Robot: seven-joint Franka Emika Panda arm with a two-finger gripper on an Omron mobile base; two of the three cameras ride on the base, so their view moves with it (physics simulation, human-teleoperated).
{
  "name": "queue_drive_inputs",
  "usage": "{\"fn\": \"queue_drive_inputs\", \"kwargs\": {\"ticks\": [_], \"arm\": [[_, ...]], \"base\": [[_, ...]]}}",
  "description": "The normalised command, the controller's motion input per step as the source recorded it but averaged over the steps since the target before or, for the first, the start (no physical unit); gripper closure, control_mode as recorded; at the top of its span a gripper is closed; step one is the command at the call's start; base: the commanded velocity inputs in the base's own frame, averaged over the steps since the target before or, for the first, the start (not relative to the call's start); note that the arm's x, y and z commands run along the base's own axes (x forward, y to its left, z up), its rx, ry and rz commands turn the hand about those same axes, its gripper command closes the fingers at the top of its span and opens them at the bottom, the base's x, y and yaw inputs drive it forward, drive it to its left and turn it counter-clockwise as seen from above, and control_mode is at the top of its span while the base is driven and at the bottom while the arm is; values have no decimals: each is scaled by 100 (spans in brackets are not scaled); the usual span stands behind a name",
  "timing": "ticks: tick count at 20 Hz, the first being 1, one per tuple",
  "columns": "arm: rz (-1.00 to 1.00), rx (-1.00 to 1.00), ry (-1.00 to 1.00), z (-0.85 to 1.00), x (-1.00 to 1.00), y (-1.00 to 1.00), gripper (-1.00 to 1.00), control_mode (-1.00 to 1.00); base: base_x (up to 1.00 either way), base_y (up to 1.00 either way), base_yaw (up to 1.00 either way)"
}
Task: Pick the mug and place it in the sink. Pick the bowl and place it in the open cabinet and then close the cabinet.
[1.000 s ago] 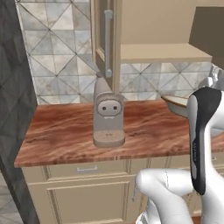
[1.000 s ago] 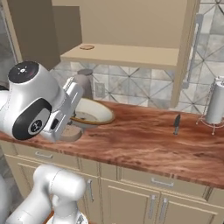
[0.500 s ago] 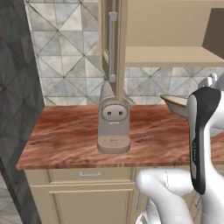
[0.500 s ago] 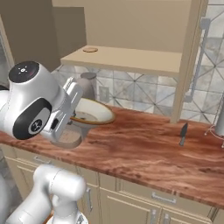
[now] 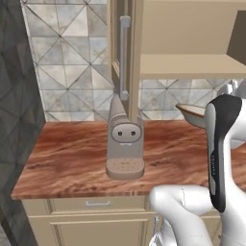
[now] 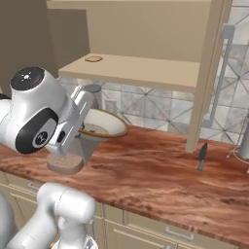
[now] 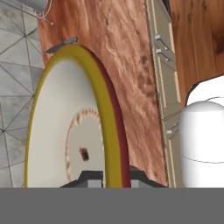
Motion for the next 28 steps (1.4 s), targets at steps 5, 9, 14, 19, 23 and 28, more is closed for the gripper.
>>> {"fn": "queue_drive_inputs", "kwargs": {"ticks": [5, 9, 14, 19, 23, 28], "arm": [[0, 0, 0, 0, 0, 0, 100, 100], [0, 0, 0, 0, 0, 0, 100, 100], [0, 0, 0, 0, 0, 0, 100, 100], [0, 0, 0, 0, 0, 0, 100, 100], [0, 0, 0, 0, 0, 0, 100, 100], [0, 0, 0, 0, 0, 0, 100, 100]], "base": [[20, -21, -8], [12, -12, -8], [12, -26, -13], [6, -29, -13], [22, -8, -11], [80, 1, -3]]}}
